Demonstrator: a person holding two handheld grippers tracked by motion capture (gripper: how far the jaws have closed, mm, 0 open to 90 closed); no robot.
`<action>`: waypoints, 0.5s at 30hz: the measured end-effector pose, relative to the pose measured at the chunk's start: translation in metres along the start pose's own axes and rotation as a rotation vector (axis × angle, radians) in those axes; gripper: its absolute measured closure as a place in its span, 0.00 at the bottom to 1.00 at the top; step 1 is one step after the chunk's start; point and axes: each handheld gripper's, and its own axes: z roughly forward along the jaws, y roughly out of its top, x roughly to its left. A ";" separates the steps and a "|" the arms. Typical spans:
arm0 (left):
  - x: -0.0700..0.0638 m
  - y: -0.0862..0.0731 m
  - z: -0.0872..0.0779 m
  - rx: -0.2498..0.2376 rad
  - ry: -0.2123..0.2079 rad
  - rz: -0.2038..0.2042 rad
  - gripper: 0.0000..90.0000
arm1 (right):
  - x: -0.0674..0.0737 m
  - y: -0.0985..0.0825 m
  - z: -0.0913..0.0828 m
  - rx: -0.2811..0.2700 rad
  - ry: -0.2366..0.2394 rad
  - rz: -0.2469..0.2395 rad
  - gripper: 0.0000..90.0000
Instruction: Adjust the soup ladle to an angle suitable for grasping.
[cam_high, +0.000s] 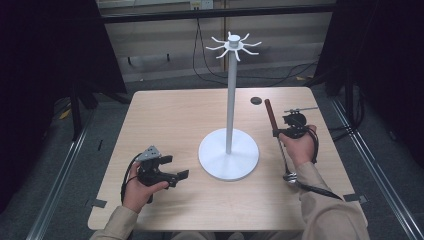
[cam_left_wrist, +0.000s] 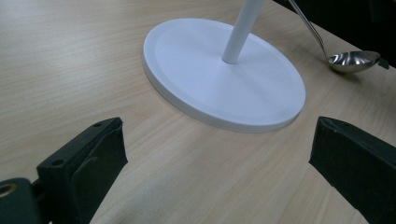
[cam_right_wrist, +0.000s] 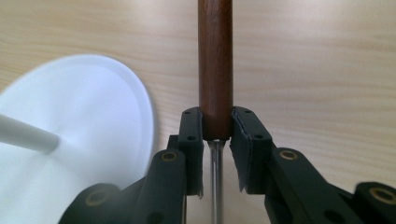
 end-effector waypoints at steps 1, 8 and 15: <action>0.000 0.000 0.000 0.003 0.004 0.000 0.04 | 0.000 -0.002 -0.010 -0.057 0.021 -0.002 0.83; -0.003 0.000 0.003 0.010 0.002 0.009 0.04 | 0.001 -0.011 -0.030 -0.156 0.080 -0.042 0.83; -0.005 0.000 0.004 0.025 0.009 0.024 0.04 | 0.001 -0.020 -0.048 -0.256 0.136 -0.058 0.83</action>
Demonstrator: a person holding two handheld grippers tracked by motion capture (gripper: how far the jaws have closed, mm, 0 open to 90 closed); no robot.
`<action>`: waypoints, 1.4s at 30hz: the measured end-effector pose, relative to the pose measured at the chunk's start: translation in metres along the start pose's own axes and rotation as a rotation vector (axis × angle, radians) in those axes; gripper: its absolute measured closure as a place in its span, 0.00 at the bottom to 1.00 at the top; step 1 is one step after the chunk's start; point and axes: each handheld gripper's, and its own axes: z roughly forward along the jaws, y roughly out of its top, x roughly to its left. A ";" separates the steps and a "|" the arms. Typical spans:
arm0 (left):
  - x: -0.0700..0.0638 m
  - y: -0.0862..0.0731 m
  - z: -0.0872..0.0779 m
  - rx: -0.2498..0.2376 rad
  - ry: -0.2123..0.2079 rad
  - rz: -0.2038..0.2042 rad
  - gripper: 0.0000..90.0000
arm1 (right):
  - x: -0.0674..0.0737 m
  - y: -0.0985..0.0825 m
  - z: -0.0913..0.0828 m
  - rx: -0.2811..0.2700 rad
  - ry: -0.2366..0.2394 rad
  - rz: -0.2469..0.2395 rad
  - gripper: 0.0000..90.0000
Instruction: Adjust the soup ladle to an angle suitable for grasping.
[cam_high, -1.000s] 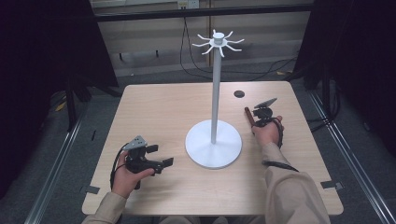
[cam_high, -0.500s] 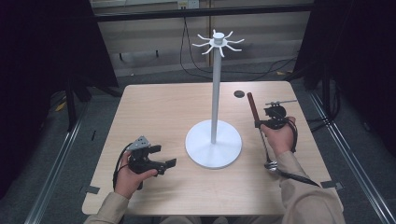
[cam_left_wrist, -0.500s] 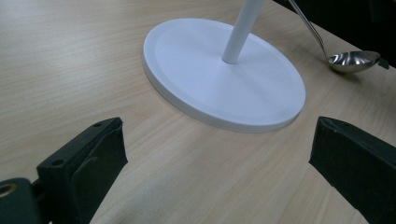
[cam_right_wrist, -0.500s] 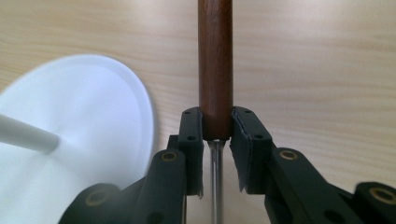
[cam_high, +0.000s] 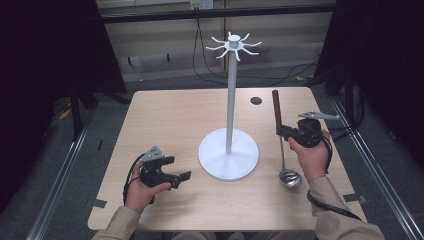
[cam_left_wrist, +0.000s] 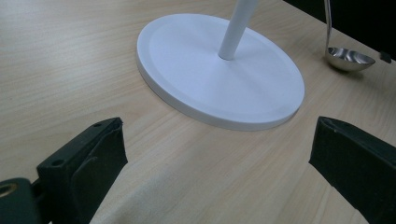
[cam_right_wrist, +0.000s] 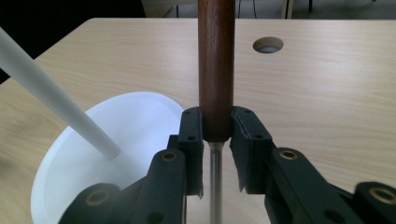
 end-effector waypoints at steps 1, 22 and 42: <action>-0.001 0.000 0.000 -0.003 0.000 -0.005 0.04 | 0.000 -0.001 -0.003 -0.015 0.008 -0.003 0.83; 0.000 -0.002 0.000 -0.001 0.010 -0.008 0.04 | 0.014 -0.003 -0.030 -0.270 0.121 -0.052 0.83; 0.002 -0.004 -0.001 0.006 0.015 -0.010 0.04 | 0.039 0.023 -0.043 -0.352 0.193 -0.129 0.83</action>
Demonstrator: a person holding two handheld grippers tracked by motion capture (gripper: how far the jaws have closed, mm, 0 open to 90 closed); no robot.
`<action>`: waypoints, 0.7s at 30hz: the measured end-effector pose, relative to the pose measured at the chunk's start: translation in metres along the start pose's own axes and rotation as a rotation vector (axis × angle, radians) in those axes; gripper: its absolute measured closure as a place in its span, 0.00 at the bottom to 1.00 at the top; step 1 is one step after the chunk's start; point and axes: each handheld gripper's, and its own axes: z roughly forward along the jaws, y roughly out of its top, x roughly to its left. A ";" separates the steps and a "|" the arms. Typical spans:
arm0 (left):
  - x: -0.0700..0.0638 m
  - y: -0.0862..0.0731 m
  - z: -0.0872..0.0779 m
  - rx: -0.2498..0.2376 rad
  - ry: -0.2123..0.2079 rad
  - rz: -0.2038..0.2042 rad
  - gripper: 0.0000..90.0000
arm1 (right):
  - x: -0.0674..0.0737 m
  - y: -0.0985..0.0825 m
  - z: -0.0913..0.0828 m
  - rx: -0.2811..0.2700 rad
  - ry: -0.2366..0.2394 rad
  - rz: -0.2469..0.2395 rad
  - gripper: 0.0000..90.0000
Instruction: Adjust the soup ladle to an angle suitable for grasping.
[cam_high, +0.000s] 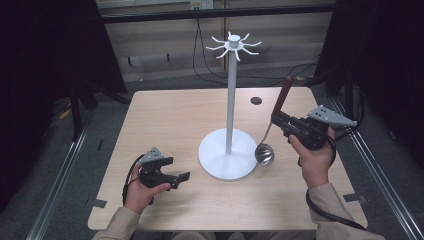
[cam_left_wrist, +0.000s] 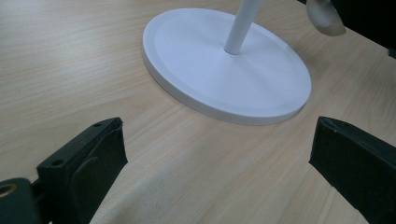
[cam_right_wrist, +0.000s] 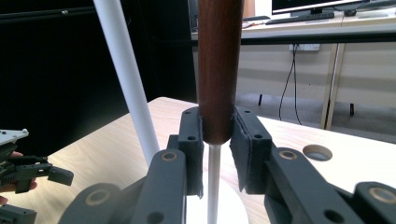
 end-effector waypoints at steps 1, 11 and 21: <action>0.000 0.000 0.000 -0.004 -0.002 -0.003 0.04 | 0.002 0.003 -0.001 0.001 0.010 -0.002 0.83; -0.001 0.000 0.000 -0.004 -0.006 -0.001 0.04 | 0.010 0.014 -0.005 -0.010 0.028 -0.019 0.83; -0.002 0.000 0.001 0.000 -0.003 0.002 0.04 | 0.017 0.028 -0.007 -0.017 0.054 -0.037 0.83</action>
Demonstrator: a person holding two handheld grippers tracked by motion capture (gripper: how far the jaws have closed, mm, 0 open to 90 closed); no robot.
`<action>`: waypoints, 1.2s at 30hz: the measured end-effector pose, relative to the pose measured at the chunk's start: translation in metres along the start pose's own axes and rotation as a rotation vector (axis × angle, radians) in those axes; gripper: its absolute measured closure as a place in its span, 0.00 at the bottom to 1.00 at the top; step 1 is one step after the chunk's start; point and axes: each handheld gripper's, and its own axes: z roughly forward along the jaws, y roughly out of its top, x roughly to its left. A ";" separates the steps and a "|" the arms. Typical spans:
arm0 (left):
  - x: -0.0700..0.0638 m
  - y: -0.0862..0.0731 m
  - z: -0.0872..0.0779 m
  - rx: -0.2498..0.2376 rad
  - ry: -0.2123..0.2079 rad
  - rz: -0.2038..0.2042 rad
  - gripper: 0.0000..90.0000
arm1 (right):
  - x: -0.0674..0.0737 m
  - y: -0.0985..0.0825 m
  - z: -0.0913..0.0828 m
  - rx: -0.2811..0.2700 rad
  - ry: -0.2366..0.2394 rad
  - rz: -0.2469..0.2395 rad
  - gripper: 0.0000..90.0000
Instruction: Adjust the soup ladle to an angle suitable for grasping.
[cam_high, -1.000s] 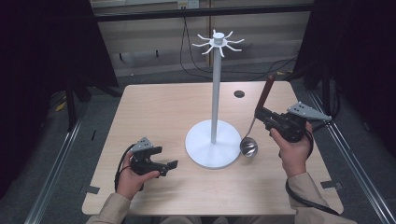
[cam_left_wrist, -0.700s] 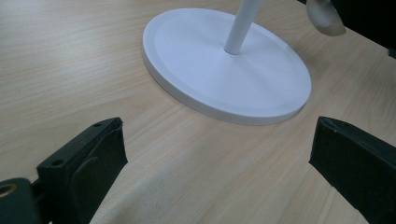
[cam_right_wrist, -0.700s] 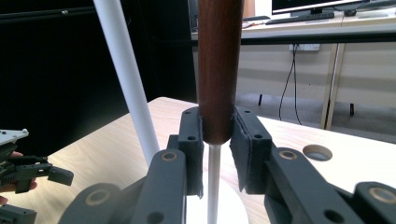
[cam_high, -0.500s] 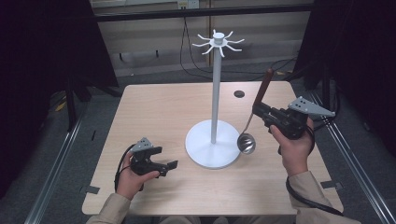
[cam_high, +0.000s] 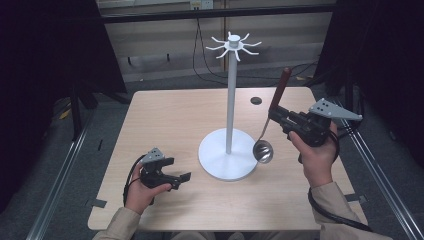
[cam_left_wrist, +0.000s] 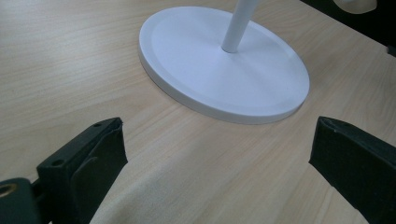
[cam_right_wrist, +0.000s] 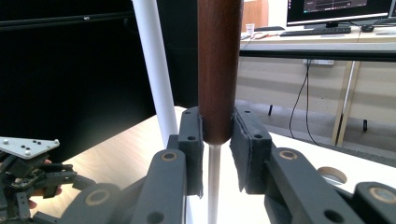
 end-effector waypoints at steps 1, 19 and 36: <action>0.000 0.000 0.000 -0.001 0.008 0.002 0.04 | 0.001 0.001 0.000 0.002 -0.001 -0.001 0.83; 0.001 0.001 -0.003 -0.009 -0.001 0.001 0.04 | 0.020 0.027 0.009 0.012 0.043 -0.033 0.83; 0.001 0.001 -0.003 -0.017 0.001 -0.005 0.04 | 0.031 0.044 0.017 0.022 0.069 -0.054 0.83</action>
